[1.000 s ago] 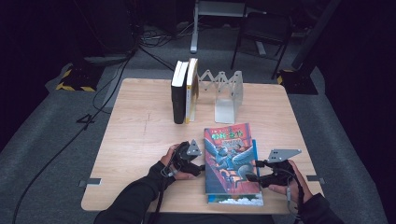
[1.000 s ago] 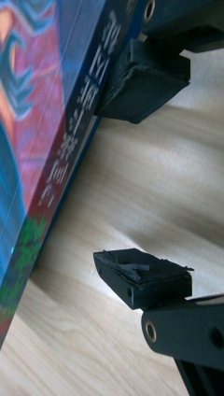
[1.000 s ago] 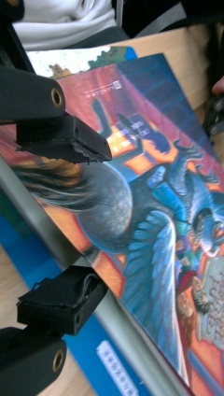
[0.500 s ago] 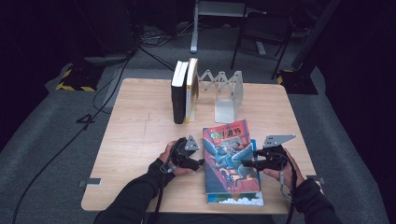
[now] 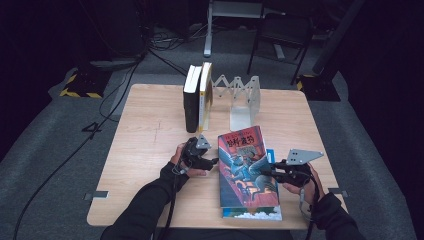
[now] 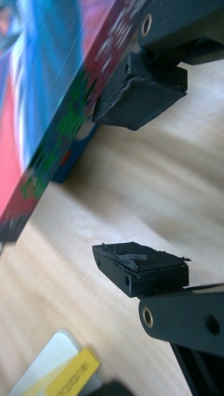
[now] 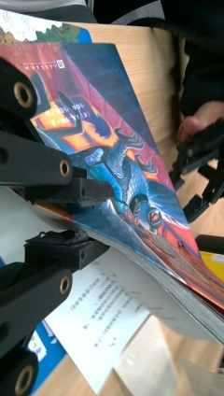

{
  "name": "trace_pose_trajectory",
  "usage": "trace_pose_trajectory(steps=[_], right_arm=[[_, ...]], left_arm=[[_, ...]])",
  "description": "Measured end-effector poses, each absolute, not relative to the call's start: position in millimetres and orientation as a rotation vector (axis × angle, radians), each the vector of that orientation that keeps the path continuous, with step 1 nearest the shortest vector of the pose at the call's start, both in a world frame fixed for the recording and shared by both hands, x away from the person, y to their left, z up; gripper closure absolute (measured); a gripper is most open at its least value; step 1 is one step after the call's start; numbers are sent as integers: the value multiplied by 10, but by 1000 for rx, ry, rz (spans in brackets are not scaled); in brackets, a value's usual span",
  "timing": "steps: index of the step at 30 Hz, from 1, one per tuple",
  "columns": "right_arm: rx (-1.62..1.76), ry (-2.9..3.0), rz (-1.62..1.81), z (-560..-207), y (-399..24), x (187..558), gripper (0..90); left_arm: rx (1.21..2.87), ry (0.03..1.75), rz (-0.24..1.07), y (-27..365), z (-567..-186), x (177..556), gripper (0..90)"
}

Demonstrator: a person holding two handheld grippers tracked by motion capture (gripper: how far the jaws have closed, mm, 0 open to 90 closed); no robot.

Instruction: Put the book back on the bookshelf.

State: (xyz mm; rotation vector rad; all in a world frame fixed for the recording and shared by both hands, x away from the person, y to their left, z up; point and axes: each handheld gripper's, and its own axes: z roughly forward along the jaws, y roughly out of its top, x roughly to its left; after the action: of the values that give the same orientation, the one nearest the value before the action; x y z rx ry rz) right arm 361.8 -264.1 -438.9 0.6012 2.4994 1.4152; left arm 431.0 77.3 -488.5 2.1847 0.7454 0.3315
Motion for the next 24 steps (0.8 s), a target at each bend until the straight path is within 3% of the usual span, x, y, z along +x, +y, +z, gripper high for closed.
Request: trace_pose_trajectory(steps=[5,8,10,14,19,24], right_arm=[[535,2447,1434,-4355,-2667,3533,750],[507,2427,1438,-4369,-2656,3507,744],[485,2423,1432,-4377,-2618,3500,748],[519,2435,1399,-4389,-2549,3506,774],[534,2423,1420,-4411,-2558,3496,777],[534,2426,1460,-4425,-2580,3499,787]], left_arm=[[2086,726,292,869,-4757,4366,343],[1956,626,187,925,-4528,4343,497],[1996,594,251,861,-4423,4301,547],[2023,644,299,898,-4445,4309,509],[2168,718,426,1030,-4652,4283,471],[2253,737,387,994,-4847,4317,438]])
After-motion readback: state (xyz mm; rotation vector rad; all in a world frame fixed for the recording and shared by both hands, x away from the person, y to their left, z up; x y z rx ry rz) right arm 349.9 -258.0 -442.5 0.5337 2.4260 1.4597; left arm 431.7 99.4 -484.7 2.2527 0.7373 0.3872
